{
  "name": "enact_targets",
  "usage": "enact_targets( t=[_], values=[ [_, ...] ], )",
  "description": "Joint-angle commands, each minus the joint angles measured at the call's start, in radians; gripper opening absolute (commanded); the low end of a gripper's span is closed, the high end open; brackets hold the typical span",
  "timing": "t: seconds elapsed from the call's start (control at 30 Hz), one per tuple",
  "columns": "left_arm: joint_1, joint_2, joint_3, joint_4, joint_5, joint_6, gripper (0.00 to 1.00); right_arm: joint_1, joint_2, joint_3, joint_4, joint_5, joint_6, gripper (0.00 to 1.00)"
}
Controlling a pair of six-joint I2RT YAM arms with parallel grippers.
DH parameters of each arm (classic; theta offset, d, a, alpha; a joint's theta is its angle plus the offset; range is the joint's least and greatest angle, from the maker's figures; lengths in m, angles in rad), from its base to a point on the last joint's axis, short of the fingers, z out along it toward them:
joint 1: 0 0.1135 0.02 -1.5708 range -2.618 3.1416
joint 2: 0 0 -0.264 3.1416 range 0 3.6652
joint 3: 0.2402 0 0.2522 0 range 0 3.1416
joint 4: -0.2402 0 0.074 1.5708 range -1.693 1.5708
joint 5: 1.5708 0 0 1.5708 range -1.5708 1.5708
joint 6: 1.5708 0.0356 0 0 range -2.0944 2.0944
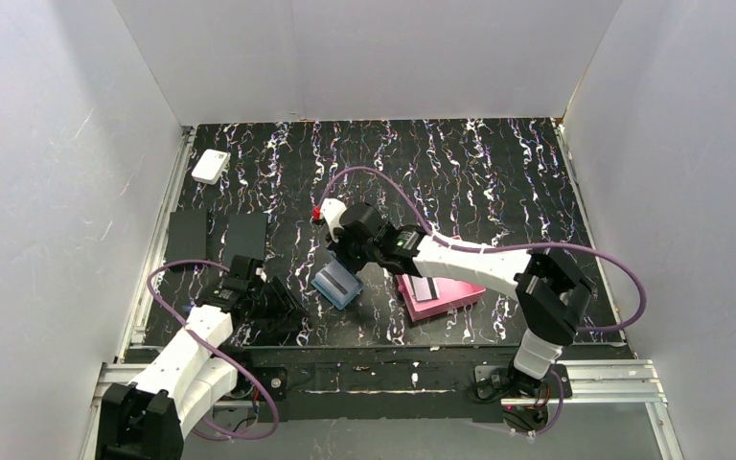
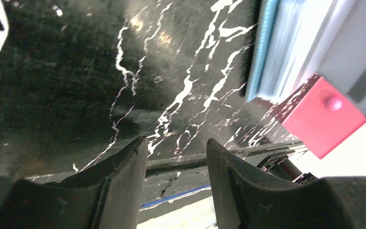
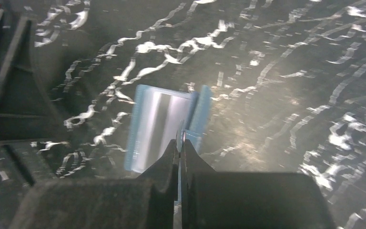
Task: Put the credit cards into the card holder
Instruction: Close the card holder at the center of the board.
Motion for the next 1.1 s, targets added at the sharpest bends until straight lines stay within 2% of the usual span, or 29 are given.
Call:
enact_targets(
  t=[0.0,0.17,0.3,0.37,0.53,0.77,0.93,1.07],
  values=[
    [0.002,-0.024,-0.006,0.088,0.018,-0.015,0.47,0.004,0.053,0.022,0.094,-0.211,0.142,0.01],
    [0.002,-0.053,-0.011,0.067,0.018,-0.006,0.45,0.005,0.121,-0.034,0.266,-0.317,0.303,0.01],
    [0.002,-0.064,0.002,0.041,-0.021,-0.008,0.45,0.005,0.174,-0.092,0.367,-0.36,0.396,0.07],
    [0.002,-0.065,0.014,0.02,-0.047,-0.01,0.47,0.004,0.182,-0.102,0.37,-0.359,0.407,0.14],
    [0.003,-0.079,0.049,-0.014,-0.077,-0.002,0.49,0.005,0.169,-0.076,0.304,-0.373,0.337,0.4],
    [0.002,-0.093,0.096,-0.06,-0.091,0.015,0.49,0.02,0.069,-0.046,0.129,-0.411,0.217,0.5],
    [0.003,-0.077,0.117,-0.062,-0.087,0.025,0.5,0.029,-0.052,-0.117,0.086,-0.327,0.135,0.62],
    [0.004,-0.056,0.125,-0.054,-0.074,0.025,0.5,0.029,-0.102,-0.147,0.074,-0.244,0.05,0.63]
  ],
)
